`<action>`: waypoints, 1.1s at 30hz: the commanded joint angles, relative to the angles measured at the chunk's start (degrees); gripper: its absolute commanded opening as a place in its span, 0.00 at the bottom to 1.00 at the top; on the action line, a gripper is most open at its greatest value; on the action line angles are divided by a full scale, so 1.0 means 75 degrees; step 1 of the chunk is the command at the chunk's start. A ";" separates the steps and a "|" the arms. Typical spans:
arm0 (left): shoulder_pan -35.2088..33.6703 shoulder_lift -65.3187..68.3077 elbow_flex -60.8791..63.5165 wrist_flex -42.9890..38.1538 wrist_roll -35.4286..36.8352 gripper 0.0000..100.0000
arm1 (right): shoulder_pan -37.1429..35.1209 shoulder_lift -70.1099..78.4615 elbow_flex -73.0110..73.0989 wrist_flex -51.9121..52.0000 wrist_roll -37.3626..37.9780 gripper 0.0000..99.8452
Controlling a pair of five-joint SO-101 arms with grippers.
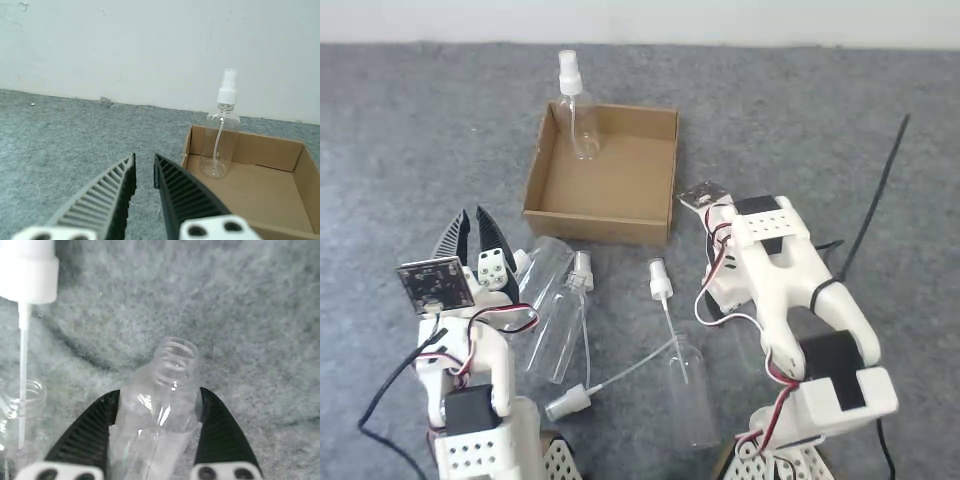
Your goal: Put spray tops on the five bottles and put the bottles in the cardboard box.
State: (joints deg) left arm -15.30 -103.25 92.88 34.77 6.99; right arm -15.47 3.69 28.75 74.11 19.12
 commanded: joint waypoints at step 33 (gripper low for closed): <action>0.0012 -0.0152 -0.0088 -0.0258 -0.0059 0.06 | -0.0111 -0.7543 0.2626 -0.0404 -0.0094 0.02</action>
State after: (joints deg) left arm -15.30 -103.25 92.88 34.77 6.99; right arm -15.65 -47.38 47.21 73.85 19.12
